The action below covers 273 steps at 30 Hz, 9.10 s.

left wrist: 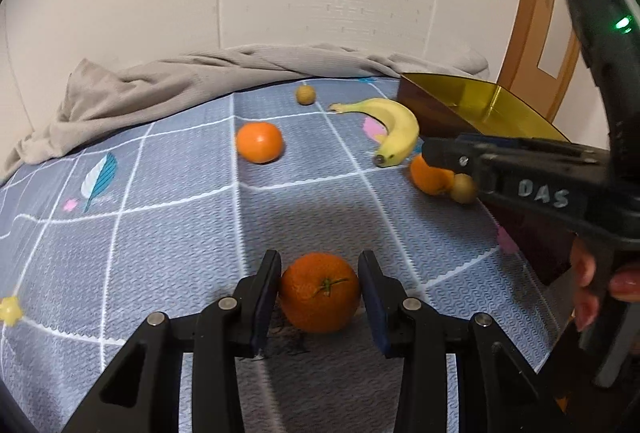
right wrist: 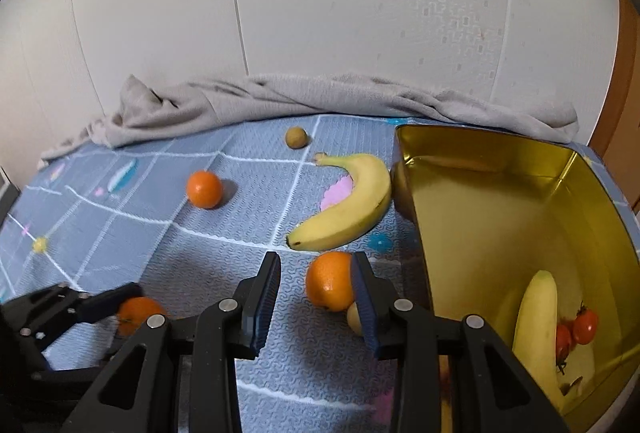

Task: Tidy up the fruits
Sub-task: 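Grasp a mandarin orange on the sheet with the left gripper, then grasp an orange with the right gripper while left gripper holds the mandarin, then carry both fruits over the gold tray and open both grippers, then reach the right gripper to a small brown kiwi on the sheet, then grasp the kiwi with the right gripper while left gripper grasps the second banana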

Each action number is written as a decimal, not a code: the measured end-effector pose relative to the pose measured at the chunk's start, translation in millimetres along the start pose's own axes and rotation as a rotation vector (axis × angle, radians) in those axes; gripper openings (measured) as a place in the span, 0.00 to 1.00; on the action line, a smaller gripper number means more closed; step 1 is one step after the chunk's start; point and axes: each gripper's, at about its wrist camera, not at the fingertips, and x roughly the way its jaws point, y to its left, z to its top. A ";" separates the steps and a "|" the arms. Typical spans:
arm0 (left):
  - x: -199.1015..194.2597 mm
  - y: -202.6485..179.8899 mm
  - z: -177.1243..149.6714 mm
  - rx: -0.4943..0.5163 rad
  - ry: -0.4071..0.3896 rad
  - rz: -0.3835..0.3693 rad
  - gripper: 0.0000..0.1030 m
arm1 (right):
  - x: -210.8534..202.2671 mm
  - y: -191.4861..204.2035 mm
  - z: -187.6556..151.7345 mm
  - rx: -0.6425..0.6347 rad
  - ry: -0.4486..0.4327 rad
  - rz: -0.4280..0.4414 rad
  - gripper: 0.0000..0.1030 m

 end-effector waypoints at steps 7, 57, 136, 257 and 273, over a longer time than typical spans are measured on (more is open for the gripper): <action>-5.9 5.0 -5.7 0.005 -0.011 0.007 0.40 | 18.9 11.6 0.2 -0.088 0.046 -0.127 0.36; -3.6 -26.2 18.5 -0.040 -0.052 -0.082 0.39 | -36.1 -58.3 -7.3 0.221 -0.107 0.205 0.35; 62.6 -185.8 84.4 0.217 0.070 -0.182 0.46 | -49.5 -210.0 -35.9 0.701 -0.101 0.020 0.37; 59.4 -15.6 93.1 -0.120 -0.032 -0.078 0.91 | -20.3 -56.7 -21.6 0.167 -0.001 0.093 0.28; 111.6 -65.0 96.4 0.097 0.056 -0.135 0.45 | -46.3 -106.1 -21.9 0.366 -0.123 0.208 0.28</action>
